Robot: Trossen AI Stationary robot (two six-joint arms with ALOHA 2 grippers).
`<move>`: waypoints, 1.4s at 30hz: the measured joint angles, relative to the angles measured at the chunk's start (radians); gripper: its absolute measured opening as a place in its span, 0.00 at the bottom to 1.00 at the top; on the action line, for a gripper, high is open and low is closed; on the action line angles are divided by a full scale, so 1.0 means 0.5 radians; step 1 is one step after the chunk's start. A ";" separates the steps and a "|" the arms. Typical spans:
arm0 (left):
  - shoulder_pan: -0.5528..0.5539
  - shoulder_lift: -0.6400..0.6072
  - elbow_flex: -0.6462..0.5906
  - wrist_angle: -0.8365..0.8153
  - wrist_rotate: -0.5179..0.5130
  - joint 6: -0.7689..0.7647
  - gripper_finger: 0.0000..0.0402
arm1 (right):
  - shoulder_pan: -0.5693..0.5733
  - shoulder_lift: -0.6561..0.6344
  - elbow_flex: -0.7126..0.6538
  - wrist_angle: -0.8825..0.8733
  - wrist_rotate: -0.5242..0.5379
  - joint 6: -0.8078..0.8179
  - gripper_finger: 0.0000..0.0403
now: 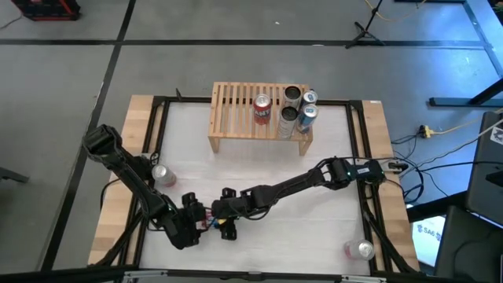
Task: Place canned beverage on shelf
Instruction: Put the red soda can on the shelf aligned with the other red soda can
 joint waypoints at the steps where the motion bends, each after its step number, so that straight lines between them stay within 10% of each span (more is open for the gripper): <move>1: 0.001 -0.039 0.000 -0.015 0.007 0.000 0.81 | 0.000 0.000 -0.001 -0.001 0.007 0.010 0.69; 19: -0.130 -0.371 -0.082 -0.218 -0.104 -0.059 0.81 | -0.010 0.055 -0.012 -0.064 -0.065 0.241 0.88; 27: -0.137 -0.375 -0.082 -0.265 -0.102 -0.043 0.81 | -0.015 0.068 -0.009 -0.062 -0.072 0.202 0.69; 42: -0.104 -0.681 0.049 -0.175 0.199 -0.001 0.81 | 0.056 -0.110 -0.014 -0.012 0.257 0.165 0.69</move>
